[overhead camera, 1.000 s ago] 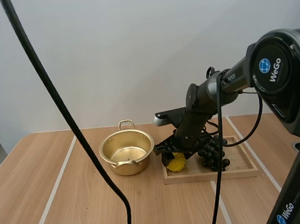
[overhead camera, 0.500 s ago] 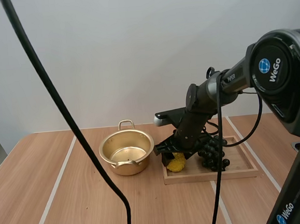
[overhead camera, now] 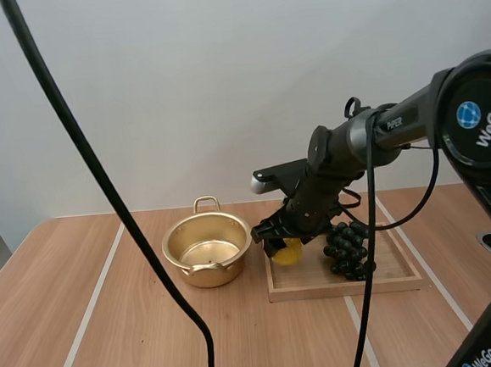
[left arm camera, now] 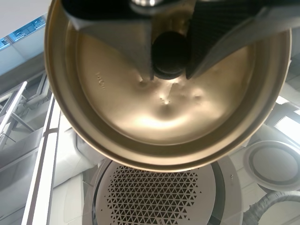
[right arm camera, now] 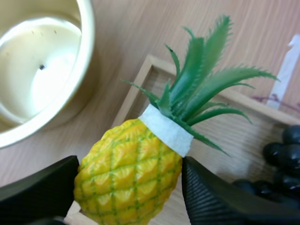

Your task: Open the pot, put the pineapple inside, and close it

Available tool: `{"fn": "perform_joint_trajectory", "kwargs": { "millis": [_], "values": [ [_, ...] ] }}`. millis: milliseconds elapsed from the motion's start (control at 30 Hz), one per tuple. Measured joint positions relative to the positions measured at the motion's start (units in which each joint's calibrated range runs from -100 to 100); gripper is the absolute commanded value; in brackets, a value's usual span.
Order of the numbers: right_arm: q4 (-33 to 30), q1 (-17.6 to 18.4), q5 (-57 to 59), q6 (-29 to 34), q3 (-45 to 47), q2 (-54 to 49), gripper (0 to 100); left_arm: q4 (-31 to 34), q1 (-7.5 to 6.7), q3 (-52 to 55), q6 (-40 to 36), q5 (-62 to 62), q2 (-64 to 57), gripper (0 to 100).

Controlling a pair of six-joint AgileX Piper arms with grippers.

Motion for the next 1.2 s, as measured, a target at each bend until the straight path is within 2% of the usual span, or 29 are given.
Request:
{"fn": "perform_joint_trajectory", "kwargs": {
  "millis": [767,1200],
  "values": [
    [0.0,0.0,0.22,-0.43,0.0,-3.57,0,0.0,0.0,0.0,0.0,0.0,0.0,0],
    [0.0,0.0,0.79,-0.52,-4.56,-7.69,0,0.0,0.0,0.0,0.0,0.0,0.0,0]
  ]
}}
